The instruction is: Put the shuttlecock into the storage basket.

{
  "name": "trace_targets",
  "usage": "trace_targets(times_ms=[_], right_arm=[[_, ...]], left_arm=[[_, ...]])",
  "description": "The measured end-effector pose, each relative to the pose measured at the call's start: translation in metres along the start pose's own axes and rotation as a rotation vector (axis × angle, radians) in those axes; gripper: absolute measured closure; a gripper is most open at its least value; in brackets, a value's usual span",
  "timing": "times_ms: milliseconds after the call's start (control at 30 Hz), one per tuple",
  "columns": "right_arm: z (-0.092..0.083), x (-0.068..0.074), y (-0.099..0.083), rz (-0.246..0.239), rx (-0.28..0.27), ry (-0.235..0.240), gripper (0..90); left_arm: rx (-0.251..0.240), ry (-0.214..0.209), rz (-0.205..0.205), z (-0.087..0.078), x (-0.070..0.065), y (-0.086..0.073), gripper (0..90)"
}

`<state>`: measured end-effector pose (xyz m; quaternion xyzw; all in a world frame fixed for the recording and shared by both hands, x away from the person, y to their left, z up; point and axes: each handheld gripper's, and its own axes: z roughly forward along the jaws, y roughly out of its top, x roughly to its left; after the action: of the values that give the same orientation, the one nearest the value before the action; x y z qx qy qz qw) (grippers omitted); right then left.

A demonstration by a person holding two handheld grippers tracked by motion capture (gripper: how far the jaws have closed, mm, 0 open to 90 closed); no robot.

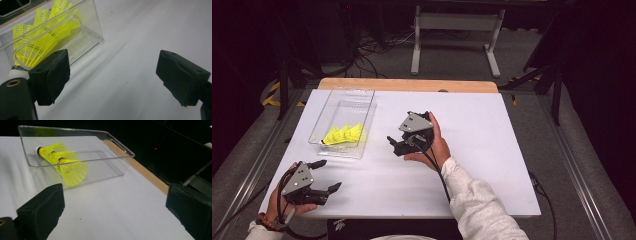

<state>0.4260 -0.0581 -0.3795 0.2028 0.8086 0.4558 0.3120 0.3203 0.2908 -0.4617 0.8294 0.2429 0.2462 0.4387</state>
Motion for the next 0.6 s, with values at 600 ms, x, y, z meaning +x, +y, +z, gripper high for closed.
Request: trace_targets(times_ms=[600], right_arm=[[-0.015,0.005,-0.005,-0.039,-0.017,-0.019,3.6]], left_arm=[[0.001,-0.001,-0.002,0.000,0.000,0.000,13.1]])
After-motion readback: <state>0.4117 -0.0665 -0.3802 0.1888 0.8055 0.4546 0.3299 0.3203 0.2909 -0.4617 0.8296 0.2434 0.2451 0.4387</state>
